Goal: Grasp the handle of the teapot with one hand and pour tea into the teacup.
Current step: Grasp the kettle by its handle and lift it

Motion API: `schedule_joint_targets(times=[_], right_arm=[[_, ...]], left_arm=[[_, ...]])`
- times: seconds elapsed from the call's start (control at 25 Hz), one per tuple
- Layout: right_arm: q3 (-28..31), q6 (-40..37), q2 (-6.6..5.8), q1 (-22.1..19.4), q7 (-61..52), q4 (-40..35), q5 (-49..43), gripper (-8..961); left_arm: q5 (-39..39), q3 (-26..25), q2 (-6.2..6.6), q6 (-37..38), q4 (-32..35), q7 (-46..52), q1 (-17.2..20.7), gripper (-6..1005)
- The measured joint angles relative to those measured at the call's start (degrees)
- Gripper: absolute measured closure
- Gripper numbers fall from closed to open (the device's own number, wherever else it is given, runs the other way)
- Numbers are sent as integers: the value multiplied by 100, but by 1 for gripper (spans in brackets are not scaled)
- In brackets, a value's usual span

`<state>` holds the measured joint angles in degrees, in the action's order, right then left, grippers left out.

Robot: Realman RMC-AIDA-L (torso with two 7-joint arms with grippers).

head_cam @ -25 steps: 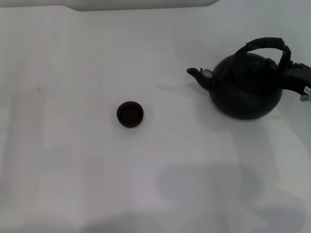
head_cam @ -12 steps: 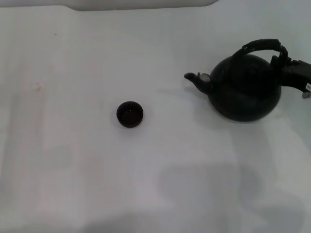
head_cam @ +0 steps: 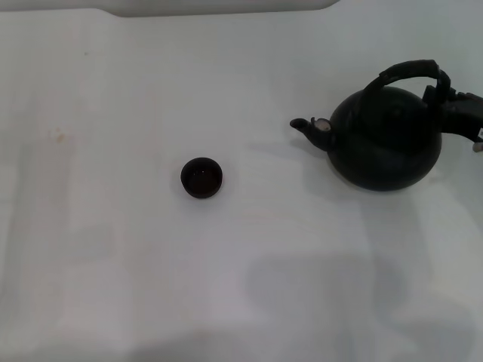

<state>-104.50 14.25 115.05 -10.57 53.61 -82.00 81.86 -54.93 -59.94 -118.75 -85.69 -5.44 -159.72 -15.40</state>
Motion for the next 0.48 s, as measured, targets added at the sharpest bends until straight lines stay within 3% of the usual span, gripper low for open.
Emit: schedule_joint_targets(times=[0.48], right_arm=[[281,540,-3,21,-11,-679,-122,769]], left_arm=[[-37,0,-9,46,8,-4,9,119]])
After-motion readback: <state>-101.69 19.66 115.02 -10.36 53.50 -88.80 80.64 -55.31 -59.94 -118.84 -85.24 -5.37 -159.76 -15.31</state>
